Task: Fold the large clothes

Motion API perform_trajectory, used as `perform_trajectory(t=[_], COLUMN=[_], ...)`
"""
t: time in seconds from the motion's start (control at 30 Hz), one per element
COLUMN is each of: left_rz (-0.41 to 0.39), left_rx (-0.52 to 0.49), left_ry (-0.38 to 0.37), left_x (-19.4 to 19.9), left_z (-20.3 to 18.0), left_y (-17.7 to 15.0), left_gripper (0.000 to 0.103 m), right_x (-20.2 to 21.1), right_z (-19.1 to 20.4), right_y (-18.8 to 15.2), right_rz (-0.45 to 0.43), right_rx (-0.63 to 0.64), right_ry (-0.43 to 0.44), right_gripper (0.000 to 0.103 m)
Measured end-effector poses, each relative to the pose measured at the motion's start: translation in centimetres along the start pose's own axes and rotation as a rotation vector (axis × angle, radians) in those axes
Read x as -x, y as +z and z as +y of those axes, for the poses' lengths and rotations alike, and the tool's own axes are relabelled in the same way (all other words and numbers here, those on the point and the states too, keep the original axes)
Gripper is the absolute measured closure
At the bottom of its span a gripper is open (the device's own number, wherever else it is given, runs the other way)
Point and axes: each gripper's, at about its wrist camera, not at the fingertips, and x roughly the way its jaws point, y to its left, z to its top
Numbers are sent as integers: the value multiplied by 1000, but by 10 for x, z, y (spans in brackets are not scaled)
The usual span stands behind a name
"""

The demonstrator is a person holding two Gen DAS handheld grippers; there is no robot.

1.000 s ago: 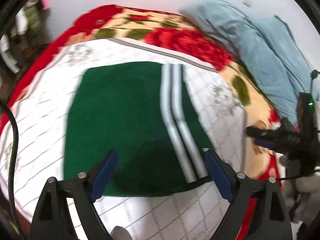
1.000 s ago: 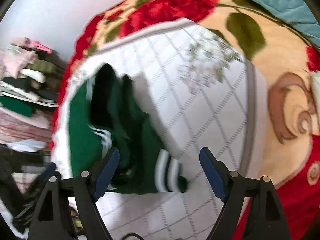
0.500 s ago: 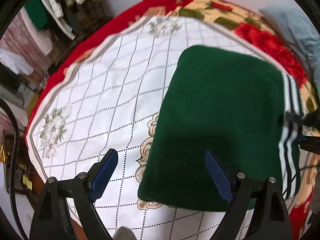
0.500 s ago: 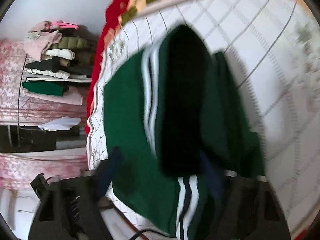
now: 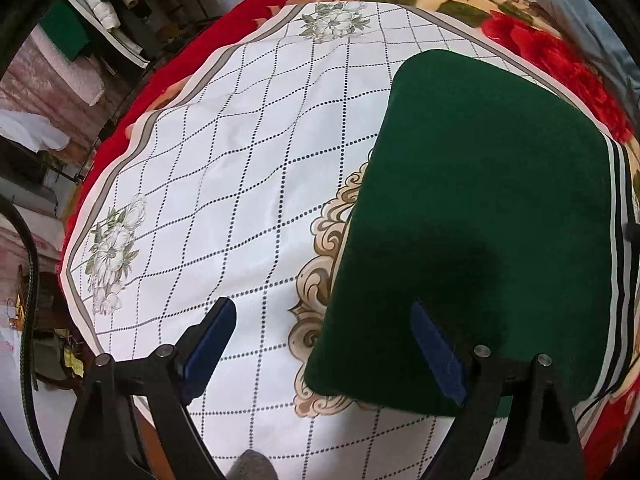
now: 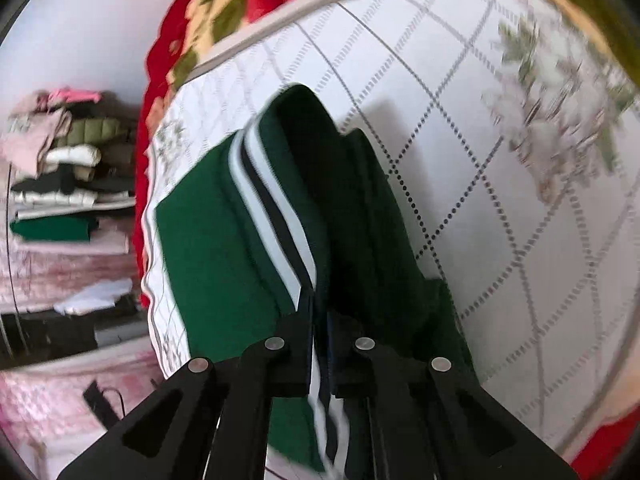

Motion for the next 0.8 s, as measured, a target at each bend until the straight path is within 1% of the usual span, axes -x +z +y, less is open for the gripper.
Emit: perform_trajectory(t=[0.03, 0.07, 0.1, 0.13, 0.17, 0.27, 0.3, 0.33, 0.37, 0.4, 0.43, 0.5, 0.57, 0.6, 0.63, 0.67, 0.73, 0.8], left_rz=[2, 3, 2, 2, 1, -1, 3, 7, 12, 17, 25, 35, 55, 61, 70, 81, 108, 122], left_rx=[3, 4, 0, -6, -13, -38, -48, -54, -59, -62, -65, -66, -72, -74, -72, -72, -66, -48], left_ry=[3, 2, 4, 11, 14, 24, 26, 31, 30, 27, 24, 24, 31, 39, 43, 48, 64, 68], left_x=[3, 5, 8, 10, 11, 14, 13, 13, 13, 13, 12, 13, 12, 10, 7, 3, -8, -12], left_z=[1, 0, -1, -2, -4, -11, -15, -17, -18, -20, -21, -21, -19, -19, -17, -16, -11, -4], left_y=[-1, -1, -2, -2, -2, -3, -3, -4, -5, -6, -7, -10, -16, -19, -23, -28, -38, -46], left_gripper=[15, 15, 15, 15, 15, 15, 15, 15, 15, 15, 15, 15, 15, 15, 15, 15, 14, 14], right_x=[11, 19, 27, 31, 30, 15, 3, -11, -21, -30, -31, -17, 6, 12, 11, 4, -9, -16], right_z=[4, 5, 5, 3, 1, -7, -10, -15, -19, -23, -26, -25, -17, -17, -21, -33, -52, -61], right_y=[-8, -13, -22, -32, -38, -58, -64, -70, -75, -82, -85, -88, -91, -91, -90, -88, -82, -78], right_rz=[-6, -8, -7, 5, 22, 114, 146, 180, 203, 220, 208, 111, 3, -29, -36, -23, 19, 49], right_rx=[21, 32, 39, 34, 26, -3, -15, -29, -40, -70, -88, -95, -75, -69, -69, -100, -157, -188], right_ry=[-12, -27, -45, -51, -50, -23, -20, -19, -14, -15, -8, -34, -63, -87, -121, -146, -141, -120], right_gripper=[89, 72, 50, 42, 38, 38, 38, 40, 77, 100, 100, 100, 101, 101, 101, 101, 101, 100])
